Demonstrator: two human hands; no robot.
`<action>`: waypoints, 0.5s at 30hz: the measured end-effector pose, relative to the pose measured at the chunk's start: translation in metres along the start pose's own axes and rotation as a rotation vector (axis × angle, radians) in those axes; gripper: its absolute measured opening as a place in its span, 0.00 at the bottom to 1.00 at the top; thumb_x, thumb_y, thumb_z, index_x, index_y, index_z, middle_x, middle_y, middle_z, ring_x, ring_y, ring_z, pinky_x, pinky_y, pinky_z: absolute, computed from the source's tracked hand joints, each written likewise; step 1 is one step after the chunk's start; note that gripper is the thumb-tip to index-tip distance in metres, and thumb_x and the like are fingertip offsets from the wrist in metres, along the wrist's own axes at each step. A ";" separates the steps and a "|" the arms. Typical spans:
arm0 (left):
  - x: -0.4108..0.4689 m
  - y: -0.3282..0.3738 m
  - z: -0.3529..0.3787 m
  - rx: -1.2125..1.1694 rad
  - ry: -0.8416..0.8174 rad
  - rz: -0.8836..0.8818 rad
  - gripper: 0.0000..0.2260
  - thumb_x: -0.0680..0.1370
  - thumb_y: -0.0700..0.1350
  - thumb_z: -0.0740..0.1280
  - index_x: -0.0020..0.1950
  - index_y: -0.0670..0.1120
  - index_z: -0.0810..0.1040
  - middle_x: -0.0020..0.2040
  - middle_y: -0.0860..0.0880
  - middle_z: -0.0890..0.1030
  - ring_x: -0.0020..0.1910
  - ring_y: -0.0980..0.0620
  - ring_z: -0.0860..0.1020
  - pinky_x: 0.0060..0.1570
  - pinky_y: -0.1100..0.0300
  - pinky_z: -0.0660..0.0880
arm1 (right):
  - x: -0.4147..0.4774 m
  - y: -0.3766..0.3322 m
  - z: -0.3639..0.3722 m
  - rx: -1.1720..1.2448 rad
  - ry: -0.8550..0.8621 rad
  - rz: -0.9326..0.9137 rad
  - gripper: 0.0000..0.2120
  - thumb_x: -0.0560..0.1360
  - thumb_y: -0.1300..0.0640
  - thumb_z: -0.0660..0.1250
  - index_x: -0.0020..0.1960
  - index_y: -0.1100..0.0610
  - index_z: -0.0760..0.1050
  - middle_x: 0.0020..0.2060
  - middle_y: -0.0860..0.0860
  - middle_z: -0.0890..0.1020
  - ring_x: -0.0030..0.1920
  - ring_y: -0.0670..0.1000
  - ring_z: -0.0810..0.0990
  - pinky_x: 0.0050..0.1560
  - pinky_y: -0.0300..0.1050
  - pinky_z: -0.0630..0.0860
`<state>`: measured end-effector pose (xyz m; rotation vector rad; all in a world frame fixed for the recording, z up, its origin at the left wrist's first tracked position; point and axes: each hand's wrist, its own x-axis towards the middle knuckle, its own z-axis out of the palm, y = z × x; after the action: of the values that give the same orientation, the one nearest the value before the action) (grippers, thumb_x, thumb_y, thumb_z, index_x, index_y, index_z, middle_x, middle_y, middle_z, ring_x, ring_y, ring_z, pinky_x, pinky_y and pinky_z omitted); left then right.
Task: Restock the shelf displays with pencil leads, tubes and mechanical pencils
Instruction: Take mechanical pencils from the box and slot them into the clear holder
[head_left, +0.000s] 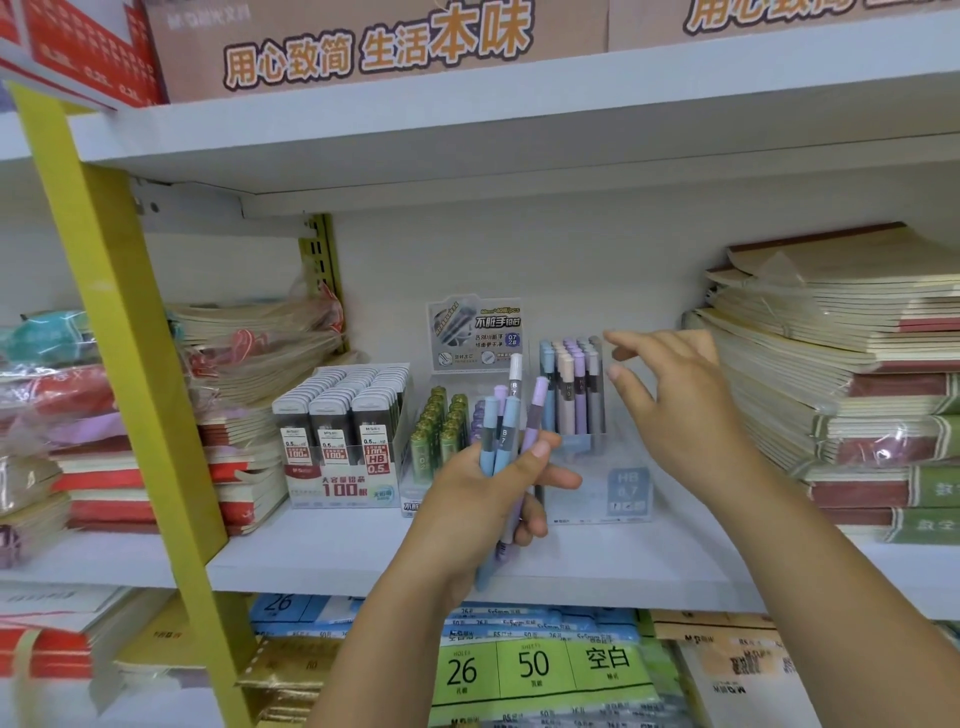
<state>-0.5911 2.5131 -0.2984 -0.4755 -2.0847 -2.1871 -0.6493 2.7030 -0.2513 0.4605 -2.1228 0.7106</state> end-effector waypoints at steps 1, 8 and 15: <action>-0.001 0.001 0.001 -0.001 -0.012 0.001 0.12 0.71 0.61 0.69 0.50 0.58 0.84 0.49 0.48 0.87 0.26 0.55 0.75 0.25 0.62 0.70 | -0.001 -0.005 -0.004 0.035 0.023 -0.015 0.12 0.79 0.54 0.64 0.61 0.52 0.78 0.51 0.48 0.81 0.57 0.49 0.68 0.57 0.39 0.64; -0.003 0.006 0.007 -0.025 -0.074 0.023 0.08 0.80 0.55 0.66 0.55 0.57 0.84 0.49 0.45 0.87 0.30 0.53 0.79 0.31 0.62 0.76 | -0.013 -0.046 -0.020 0.594 -0.334 0.090 0.10 0.75 0.52 0.69 0.56 0.45 0.78 0.38 0.43 0.85 0.37 0.36 0.80 0.38 0.24 0.69; -0.004 0.006 0.008 -0.036 -0.072 -0.026 0.09 0.79 0.57 0.66 0.56 0.59 0.82 0.48 0.43 0.87 0.34 0.51 0.82 0.34 0.57 0.80 | -0.006 -0.040 -0.027 0.812 -0.076 0.221 0.08 0.77 0.60 0.67 0.52 0.49 0.77 0.38 0.50 0.86 0.39 0.47 0.83 0.39 0.40 0.77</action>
<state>-0.5846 2.5195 -0.2935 -0.5410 -2.1022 -2.2581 -0.6077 2.6890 -0.2299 0.6841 -1.8955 1.7161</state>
